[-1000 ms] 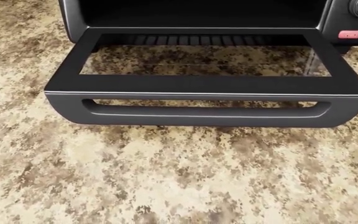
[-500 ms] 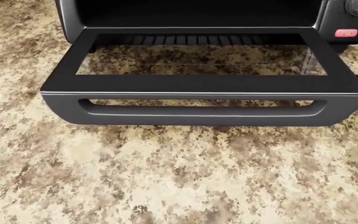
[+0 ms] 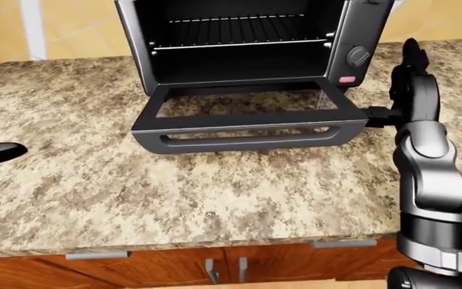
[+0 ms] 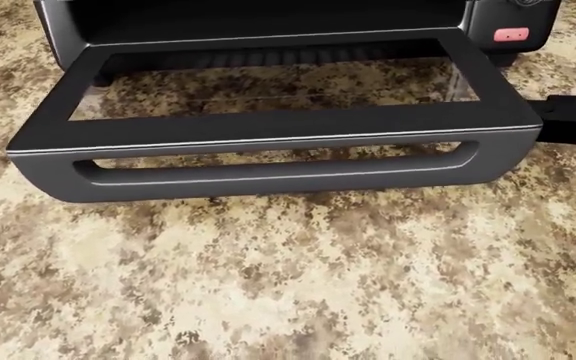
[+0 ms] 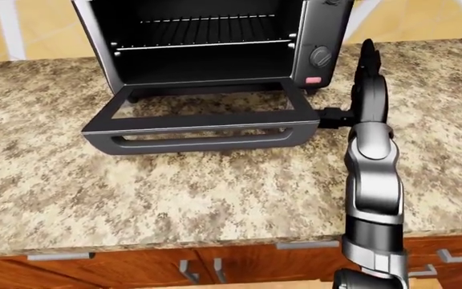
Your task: Close the toaster oven door.
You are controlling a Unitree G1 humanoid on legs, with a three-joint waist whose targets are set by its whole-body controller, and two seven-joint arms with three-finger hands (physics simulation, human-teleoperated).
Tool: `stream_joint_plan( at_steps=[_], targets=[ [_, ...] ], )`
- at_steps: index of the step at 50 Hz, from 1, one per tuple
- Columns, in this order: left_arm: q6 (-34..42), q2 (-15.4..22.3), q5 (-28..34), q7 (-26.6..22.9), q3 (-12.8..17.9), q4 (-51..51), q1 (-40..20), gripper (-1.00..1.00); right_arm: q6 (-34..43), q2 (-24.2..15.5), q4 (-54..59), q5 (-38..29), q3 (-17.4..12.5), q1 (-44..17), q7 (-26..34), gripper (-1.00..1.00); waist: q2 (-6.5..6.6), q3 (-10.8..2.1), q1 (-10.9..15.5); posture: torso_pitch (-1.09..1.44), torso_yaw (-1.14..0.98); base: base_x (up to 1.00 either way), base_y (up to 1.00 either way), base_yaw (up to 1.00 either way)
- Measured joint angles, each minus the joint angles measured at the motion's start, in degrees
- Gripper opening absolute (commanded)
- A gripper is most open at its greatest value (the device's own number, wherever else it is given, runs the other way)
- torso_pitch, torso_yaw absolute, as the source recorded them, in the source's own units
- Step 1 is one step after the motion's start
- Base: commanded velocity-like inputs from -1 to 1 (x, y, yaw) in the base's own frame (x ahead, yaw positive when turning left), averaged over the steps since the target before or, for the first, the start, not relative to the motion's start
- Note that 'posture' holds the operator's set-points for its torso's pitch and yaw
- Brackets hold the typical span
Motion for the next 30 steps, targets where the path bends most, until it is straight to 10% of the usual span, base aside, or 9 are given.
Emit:
stream_joint_plan(
  at_steps=[30],
  targets=[
    [-0.16, 0.14, -0.26, -0.04, 0.0, 0.24, 0.12, 1.0, 1.02, 0.12, 2.51, -0.26, 3.03, -13.43, -1.66, 1.0, 1.75, 0.59, -0.95, 0.0, 0.0, 0.0, 0.0, 0.0]
  ],
)
